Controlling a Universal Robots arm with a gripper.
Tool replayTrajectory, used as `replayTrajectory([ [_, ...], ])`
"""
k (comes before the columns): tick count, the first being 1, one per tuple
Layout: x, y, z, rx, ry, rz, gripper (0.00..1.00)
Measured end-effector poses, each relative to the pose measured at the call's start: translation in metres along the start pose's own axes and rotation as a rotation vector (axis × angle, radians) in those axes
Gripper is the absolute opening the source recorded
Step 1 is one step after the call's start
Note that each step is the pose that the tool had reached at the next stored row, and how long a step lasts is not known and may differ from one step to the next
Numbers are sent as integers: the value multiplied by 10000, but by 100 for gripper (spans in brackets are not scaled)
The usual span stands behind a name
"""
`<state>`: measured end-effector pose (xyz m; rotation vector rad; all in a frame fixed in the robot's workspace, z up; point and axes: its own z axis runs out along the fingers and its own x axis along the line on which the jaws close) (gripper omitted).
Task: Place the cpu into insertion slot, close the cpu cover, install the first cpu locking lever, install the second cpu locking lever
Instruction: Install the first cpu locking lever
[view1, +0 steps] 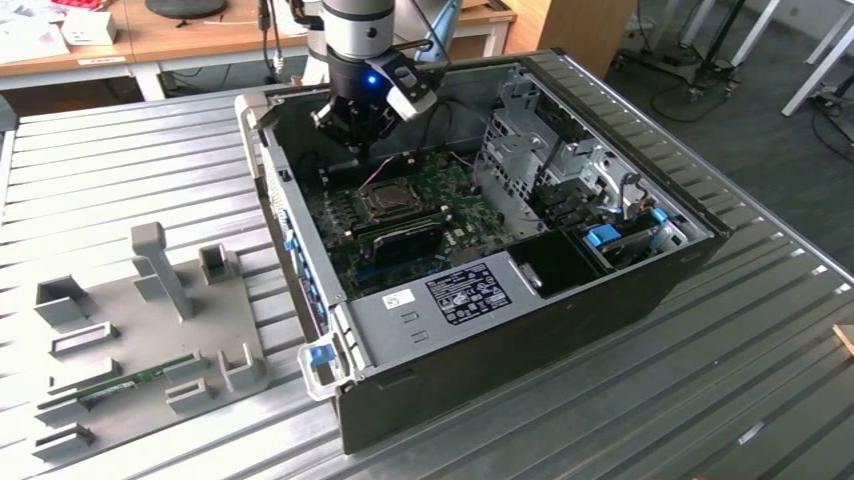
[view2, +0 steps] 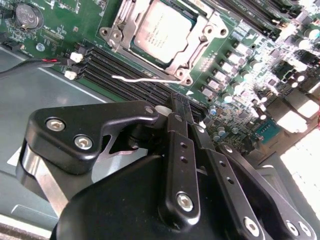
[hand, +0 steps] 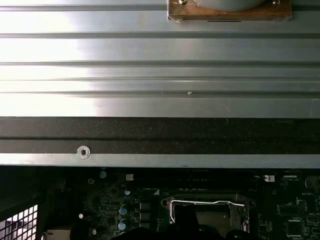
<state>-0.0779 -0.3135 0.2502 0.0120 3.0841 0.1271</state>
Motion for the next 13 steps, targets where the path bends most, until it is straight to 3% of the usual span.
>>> replayTrajectory([
  [13, -9, 19, 24, -5, 1, 0, 10],
])
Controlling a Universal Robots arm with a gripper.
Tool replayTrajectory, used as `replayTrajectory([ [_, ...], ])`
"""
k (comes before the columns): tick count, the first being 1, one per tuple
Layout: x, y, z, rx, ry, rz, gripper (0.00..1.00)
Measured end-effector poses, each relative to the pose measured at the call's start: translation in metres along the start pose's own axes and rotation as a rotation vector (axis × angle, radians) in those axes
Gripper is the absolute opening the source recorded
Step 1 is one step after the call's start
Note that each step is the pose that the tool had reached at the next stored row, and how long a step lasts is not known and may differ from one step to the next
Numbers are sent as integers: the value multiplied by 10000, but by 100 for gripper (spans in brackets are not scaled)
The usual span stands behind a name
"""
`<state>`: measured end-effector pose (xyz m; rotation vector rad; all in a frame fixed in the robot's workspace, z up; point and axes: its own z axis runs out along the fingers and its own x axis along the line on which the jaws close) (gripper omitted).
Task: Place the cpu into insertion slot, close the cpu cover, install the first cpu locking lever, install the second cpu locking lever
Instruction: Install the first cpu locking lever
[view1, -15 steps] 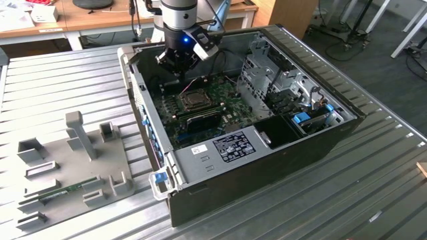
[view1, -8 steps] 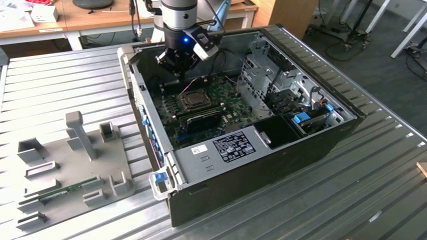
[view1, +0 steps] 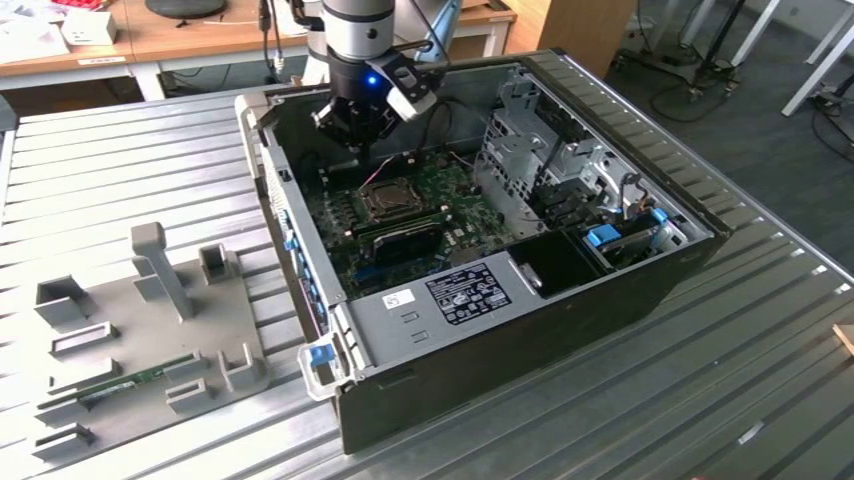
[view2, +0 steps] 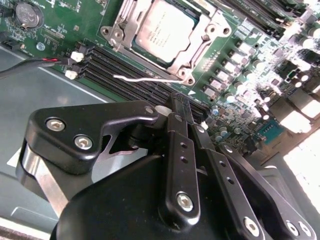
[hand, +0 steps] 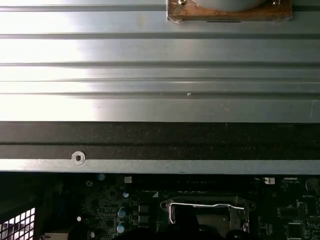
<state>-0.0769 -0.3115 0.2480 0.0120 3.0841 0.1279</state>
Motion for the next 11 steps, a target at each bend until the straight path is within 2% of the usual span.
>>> replayTrajectory([
  [11, -78, 2, 78, -21, 1, 1, 10],
])
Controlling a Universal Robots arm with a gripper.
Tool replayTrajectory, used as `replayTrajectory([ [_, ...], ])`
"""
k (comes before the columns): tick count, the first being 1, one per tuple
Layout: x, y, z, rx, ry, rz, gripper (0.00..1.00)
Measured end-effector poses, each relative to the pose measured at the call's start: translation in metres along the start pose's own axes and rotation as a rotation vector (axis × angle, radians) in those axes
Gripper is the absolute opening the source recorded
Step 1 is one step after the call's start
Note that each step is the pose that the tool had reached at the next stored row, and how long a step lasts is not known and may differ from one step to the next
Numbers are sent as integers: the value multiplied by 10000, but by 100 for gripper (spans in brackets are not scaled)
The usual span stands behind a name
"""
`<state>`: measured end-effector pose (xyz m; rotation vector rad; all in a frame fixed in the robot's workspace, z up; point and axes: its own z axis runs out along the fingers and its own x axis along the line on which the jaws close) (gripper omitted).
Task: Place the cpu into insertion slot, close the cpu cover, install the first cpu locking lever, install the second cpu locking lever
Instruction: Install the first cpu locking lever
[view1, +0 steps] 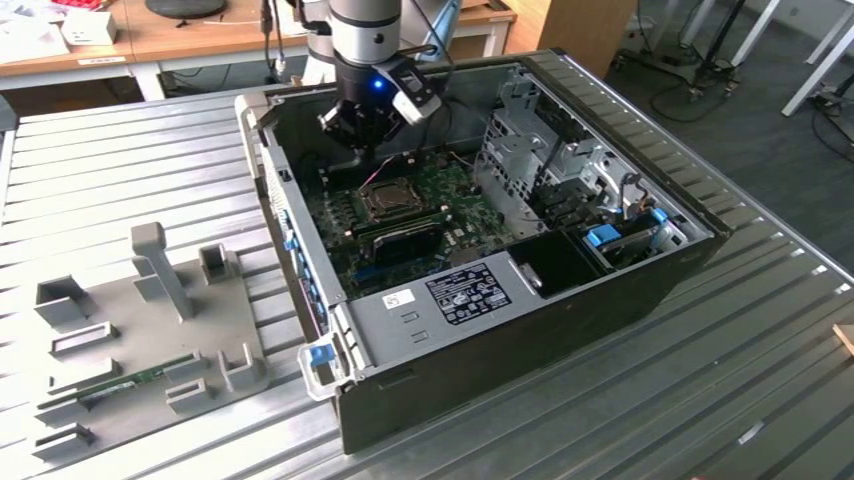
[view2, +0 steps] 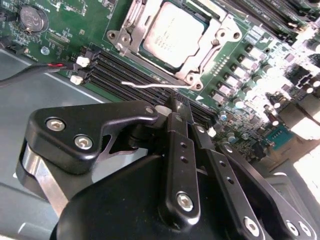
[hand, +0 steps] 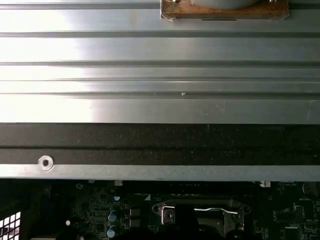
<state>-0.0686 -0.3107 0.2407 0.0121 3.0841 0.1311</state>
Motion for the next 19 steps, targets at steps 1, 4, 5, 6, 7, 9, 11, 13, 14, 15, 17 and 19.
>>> replayTrajectory([
  [1, -2, -1, 9, -5, -1, 0, 10],
  [4, -5, -2, 28, -35, 0, 2, 10],
  [5, -5, -2, 28, -37, 1, 3, 10],
  [6, -5, -2, 28, -38, 1, 4, 10],
  [7, -6, -2, 29, -41, 1, 4, 10],
  [9, -6, -2, 30, -62, 0, 4, 10],
  [11, -6, -2, 30, -85, 0, 5, 10],
  [13, -6, -3, 31, -112, 0, 7, 10],
  [14, -6, -3, 31, -140, 0, 7, 10],
  [15, -6, -3, 32, -170, 0, 8, 10],
  [17, -6, -2, 32, -202, 1, 12, 10],
  [19, -6, -2, 32, -216, 0, 12, 10],
])
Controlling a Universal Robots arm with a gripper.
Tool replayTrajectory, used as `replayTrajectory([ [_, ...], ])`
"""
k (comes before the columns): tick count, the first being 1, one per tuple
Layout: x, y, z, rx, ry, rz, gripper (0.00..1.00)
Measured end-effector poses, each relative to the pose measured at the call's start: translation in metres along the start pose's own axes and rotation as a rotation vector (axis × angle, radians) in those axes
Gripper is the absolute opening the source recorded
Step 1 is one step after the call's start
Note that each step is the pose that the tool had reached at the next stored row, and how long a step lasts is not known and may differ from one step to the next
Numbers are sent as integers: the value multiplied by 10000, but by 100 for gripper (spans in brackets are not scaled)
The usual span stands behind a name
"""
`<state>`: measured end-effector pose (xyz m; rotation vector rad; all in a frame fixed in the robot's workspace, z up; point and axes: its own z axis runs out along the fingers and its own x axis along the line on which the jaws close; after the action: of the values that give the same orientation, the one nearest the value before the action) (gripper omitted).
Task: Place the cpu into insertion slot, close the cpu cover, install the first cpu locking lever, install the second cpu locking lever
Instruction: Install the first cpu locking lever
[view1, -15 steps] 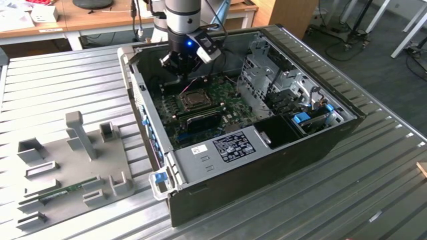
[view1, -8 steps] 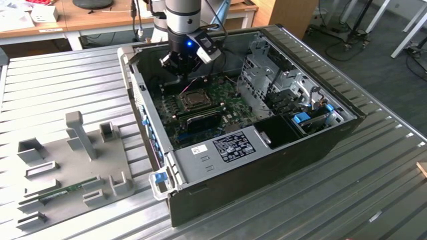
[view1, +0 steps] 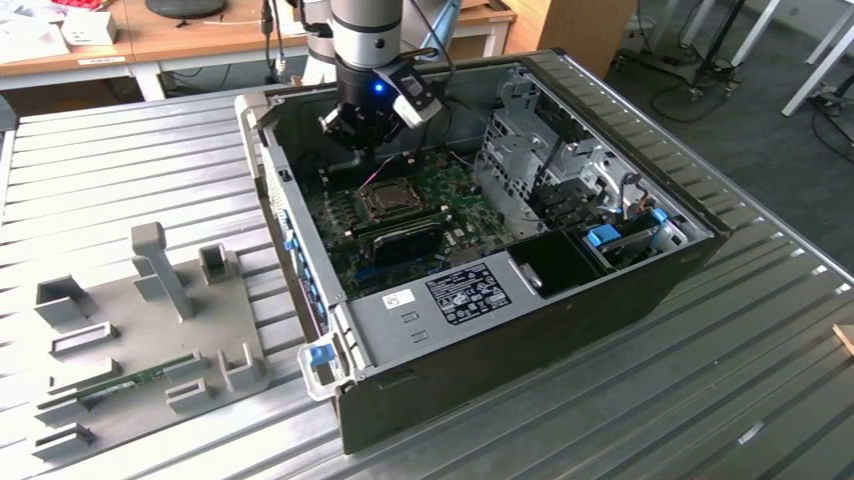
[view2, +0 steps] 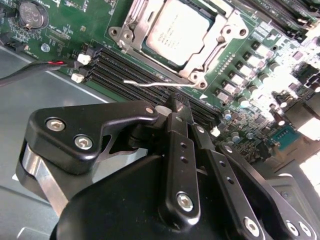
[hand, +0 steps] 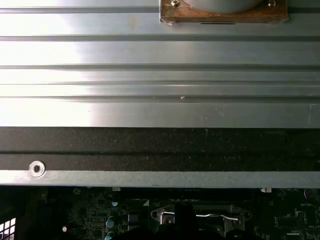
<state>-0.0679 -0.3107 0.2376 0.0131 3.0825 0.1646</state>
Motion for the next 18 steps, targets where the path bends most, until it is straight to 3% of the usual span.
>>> replayTrajectory([
  [18, -42, -6, 54, -25, 1, 1, 10],
])
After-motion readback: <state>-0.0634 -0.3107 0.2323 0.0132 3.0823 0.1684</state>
